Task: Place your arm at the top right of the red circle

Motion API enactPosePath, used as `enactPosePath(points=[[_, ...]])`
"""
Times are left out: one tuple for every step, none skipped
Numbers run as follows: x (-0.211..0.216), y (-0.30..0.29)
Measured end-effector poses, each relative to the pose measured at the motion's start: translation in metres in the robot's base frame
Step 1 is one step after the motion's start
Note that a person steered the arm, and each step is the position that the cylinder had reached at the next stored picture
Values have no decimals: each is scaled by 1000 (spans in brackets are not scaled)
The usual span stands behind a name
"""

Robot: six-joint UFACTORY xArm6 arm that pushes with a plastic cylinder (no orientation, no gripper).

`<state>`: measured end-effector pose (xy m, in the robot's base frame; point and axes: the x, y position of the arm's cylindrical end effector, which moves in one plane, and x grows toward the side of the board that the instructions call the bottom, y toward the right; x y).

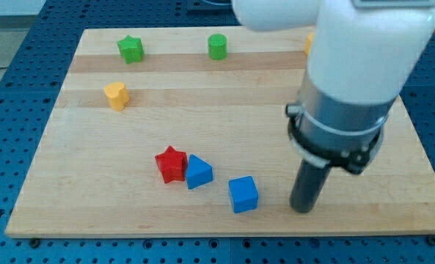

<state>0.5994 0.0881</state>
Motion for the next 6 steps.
enactPosePath(points=[[17, -40], [-34, -49], [-81, -52], [-87, -40], [-138, 66], [-182, 160]])
